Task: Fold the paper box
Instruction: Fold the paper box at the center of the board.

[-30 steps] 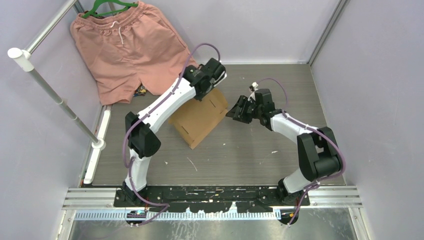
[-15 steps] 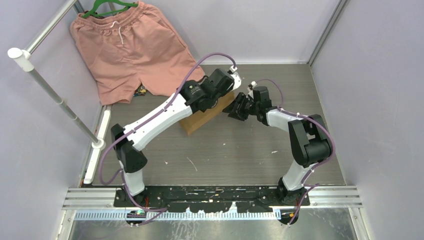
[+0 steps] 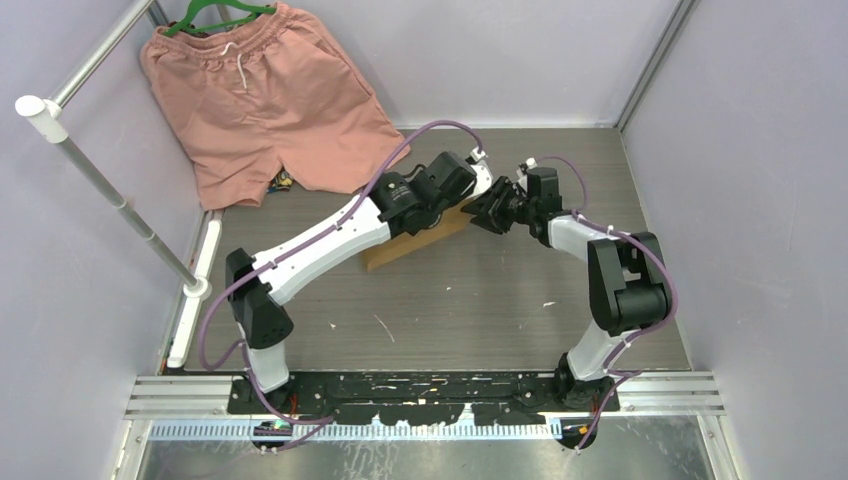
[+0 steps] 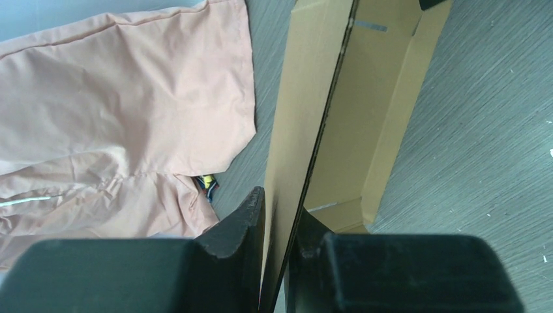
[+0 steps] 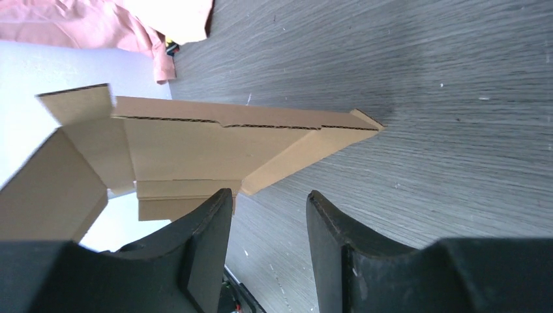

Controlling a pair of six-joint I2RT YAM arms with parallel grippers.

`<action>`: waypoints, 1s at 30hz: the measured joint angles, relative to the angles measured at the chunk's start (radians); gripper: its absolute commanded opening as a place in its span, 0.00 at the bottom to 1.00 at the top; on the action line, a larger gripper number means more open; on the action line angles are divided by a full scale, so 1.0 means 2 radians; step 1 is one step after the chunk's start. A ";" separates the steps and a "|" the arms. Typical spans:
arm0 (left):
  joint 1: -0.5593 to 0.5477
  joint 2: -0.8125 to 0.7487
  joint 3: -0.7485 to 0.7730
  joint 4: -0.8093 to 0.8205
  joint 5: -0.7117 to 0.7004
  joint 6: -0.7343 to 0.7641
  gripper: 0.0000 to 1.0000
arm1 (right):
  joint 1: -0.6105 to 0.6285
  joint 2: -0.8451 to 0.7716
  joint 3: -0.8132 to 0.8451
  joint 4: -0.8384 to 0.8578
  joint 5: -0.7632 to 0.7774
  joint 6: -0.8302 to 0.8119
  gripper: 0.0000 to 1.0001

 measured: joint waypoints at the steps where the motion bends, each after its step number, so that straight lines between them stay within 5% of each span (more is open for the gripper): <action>1: -0.001 0.000 -0.004 0.002 0.002 -0.001 0.17 | -0.003 -0.002 0.000 -0.001 -0.002 0.002 0.51; 30: -0.047 0.008 -0.077 0.037 0.004 -0.052 0.17 | -0.010 0.014 0.002 0.021 -0.032 0.048 0.47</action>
